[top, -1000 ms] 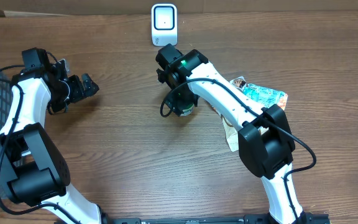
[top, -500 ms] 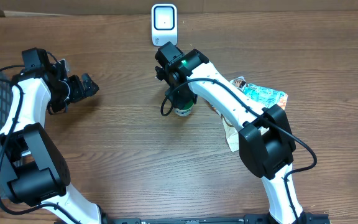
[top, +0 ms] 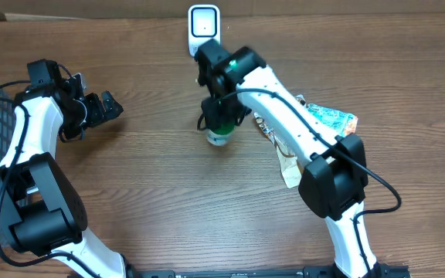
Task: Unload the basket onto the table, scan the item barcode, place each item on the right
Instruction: 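Raise the jar and hold it against the scanner window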
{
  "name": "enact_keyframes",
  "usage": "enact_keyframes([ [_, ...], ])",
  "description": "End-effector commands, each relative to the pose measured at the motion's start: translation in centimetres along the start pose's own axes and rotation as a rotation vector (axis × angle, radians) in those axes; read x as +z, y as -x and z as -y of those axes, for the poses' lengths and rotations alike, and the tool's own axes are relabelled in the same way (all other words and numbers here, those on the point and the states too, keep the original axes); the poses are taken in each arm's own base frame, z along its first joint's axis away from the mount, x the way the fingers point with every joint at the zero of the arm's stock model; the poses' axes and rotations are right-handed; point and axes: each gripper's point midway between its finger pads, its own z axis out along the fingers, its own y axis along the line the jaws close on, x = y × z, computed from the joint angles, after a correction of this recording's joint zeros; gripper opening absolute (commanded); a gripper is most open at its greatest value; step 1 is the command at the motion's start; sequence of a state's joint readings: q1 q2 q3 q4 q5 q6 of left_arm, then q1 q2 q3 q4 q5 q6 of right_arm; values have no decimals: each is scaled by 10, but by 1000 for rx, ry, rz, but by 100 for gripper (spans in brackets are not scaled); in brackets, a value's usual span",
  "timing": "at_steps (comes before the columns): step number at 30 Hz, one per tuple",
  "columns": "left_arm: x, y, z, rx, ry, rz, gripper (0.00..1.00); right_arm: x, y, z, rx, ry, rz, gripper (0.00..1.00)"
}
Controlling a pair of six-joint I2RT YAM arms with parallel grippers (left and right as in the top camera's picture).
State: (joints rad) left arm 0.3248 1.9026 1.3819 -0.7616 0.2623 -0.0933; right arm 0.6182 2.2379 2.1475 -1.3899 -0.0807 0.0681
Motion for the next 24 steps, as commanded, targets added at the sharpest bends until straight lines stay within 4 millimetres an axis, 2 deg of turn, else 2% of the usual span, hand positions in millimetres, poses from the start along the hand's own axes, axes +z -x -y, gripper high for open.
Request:
enact_keyframes([
  [1,-2,7,6,36,-19,13,100,-65,21,-17,57,190,134,20],
  [7,-2,7,6,36,-19,13,100,-144,36,-16,150,453,262,21],
  [11,-2,6,6,36,-19,12,99,-196,37,-24,25,735,358,20],
  [15,-2,7,6,36,-19,13,100,-239,33,-18,-77,971,448,20],
  [19,-2,6,6,36,-19,12,100,-264,28,-5,-139,1087,521,20],
  [24,-2,6,6,36,-19,12,99,-265,29,2,-138,1081,538,20],
])
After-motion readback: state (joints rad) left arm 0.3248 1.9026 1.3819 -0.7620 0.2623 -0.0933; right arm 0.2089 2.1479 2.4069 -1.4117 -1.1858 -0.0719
